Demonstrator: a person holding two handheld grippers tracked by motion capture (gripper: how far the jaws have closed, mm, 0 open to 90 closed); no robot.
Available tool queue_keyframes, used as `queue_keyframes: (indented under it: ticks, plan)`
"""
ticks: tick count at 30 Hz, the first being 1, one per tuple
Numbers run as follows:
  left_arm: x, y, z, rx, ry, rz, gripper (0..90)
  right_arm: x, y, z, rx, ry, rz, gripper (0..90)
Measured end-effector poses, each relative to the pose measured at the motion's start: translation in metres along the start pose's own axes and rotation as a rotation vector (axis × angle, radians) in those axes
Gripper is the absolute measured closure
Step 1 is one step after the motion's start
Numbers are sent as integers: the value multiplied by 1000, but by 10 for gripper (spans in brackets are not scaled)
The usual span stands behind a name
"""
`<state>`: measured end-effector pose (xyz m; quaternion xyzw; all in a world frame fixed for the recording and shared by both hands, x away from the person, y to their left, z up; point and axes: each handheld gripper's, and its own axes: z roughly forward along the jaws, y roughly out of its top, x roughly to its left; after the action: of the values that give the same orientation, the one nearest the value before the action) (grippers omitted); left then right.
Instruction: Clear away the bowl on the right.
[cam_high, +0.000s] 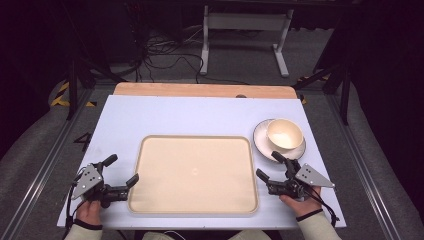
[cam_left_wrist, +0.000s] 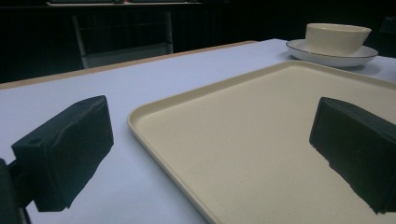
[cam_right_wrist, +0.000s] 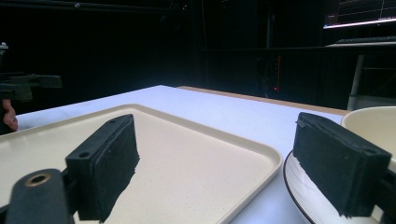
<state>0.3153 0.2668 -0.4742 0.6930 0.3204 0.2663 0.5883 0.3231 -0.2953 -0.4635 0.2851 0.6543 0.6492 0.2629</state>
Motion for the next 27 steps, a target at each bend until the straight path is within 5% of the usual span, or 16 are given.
queue_keyframes:
  ticks: [22, 26, 27]
  plan:
    - [0, 0, 0, 3, 0, 1, 2, -1, 1, 0, 3, -10, 14, 167]
    - [0, 0, 0, 3, 0, 1, 2, -2, 2, 1, 26, -22, 20, 167]
    - [0, 0, 0, 4, 1, 0, 3, -3, 4, 2, 65, -32, -14, 167]
